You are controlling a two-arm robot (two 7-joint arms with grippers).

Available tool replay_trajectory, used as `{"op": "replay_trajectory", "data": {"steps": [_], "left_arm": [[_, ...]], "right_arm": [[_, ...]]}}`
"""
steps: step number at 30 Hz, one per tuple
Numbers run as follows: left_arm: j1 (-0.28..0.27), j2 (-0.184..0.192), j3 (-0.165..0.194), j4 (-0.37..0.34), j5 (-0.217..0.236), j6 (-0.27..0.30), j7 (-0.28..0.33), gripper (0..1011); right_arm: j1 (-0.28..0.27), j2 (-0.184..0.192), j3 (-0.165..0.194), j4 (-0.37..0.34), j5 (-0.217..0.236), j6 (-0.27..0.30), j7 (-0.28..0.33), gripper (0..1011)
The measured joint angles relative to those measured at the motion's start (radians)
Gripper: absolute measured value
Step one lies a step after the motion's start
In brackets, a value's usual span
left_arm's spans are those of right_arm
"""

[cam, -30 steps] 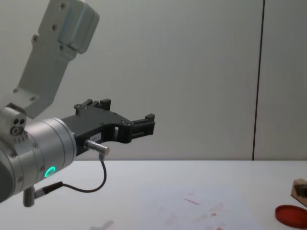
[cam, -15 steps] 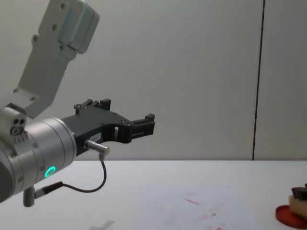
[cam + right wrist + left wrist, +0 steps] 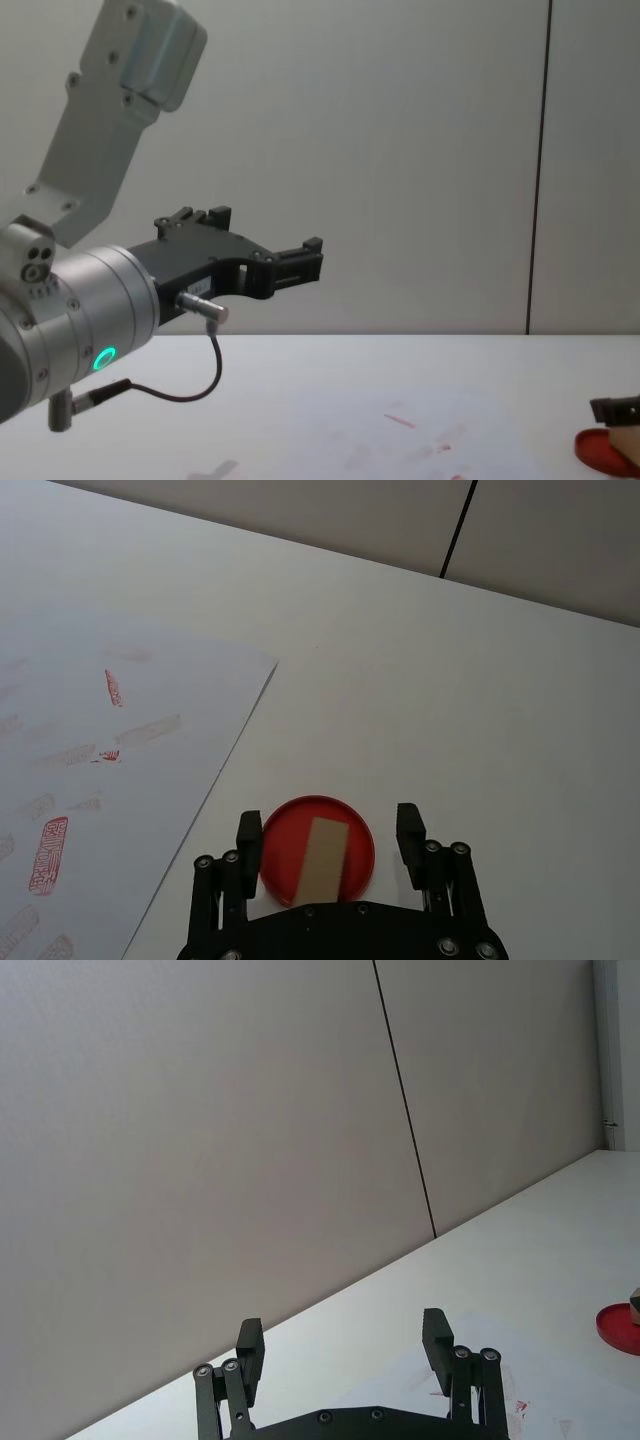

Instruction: Use the one hand to pick up the stamp and affix it onto the A4 paper.

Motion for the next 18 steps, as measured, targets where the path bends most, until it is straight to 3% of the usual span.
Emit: {"op": "replay_trajectory", "data": {"steps": [7, 18], "left_arm": [[0.0, 0.0, 0.0, 0.0, 0.0, 0.0, 0.0, 1002], [0.0, 0.0, 0.0, 0.0, 0.0, 0.0, 0.0, 1002]], "right_arm": [[0.001, -0.001, 0.0, 0.001, -0.001, -0.001, 0.001, 976], [0.0, -0.002, 0.0, -0.006, -0.006, -0.054, 0.01, 1001]]}}
